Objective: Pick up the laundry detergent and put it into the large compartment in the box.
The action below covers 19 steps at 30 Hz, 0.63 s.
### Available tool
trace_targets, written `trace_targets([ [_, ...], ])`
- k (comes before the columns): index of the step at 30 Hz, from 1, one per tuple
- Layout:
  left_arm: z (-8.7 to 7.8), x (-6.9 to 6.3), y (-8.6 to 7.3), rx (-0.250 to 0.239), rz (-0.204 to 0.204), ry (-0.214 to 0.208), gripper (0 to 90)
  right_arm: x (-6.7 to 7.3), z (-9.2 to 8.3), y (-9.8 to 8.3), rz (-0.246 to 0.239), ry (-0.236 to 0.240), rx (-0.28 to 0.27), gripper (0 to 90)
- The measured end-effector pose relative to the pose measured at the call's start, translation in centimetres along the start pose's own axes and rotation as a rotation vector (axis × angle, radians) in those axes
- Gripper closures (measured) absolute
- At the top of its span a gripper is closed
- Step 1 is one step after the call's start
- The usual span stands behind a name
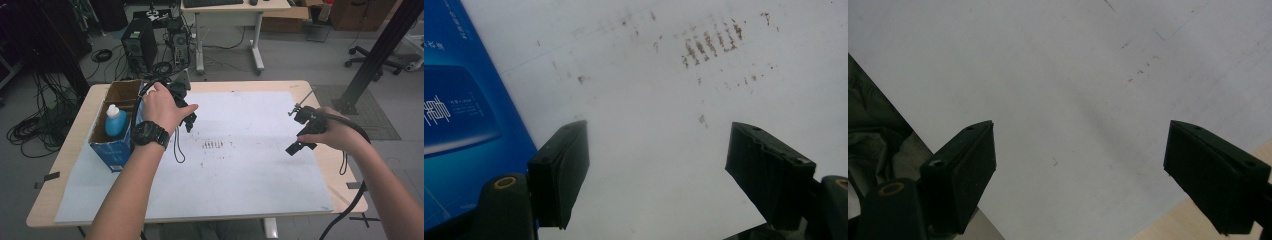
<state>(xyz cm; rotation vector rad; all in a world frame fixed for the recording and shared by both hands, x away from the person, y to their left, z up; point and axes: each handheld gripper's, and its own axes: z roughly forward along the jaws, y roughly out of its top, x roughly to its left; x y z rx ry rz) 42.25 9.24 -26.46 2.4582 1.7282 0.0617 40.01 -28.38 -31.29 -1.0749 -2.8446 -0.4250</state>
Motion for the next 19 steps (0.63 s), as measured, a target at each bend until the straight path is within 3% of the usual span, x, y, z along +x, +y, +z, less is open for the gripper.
trace_targets([
  [19, 0.12, -0.15, 0.03, 0.007, 0.006, -0.002, 25.5, 0.0, -0.08, -0.17, 0.001, 0.0, -0.003, 13.6],
])
